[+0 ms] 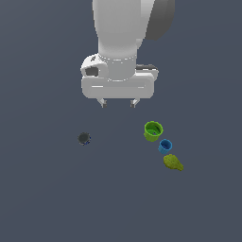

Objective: Pick up a designated object from a clutter of objects.

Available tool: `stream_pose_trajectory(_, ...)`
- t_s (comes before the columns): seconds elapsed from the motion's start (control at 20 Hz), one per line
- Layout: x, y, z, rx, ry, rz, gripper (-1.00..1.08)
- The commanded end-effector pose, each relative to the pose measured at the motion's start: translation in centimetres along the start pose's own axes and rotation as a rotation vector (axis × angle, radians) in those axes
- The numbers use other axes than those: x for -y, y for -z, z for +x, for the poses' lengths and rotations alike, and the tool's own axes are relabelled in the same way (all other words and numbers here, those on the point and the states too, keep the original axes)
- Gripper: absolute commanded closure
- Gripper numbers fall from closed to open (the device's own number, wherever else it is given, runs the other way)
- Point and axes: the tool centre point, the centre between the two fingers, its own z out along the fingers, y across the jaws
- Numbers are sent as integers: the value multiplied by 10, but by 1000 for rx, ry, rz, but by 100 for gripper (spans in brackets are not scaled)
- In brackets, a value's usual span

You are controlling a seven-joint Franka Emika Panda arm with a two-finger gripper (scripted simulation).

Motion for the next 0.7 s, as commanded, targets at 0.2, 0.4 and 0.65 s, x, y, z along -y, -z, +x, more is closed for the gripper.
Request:
stream_pose_trajectory(0.2, 5, -2, 0, -1, 12, -7, -92)
stream_pose_trajectory(0.4, 16, -5, 1, -2, 38, -22, -92)
stream_pose_trajectory(0.65, 17, -5, 1, -2, 41, -23, -92)
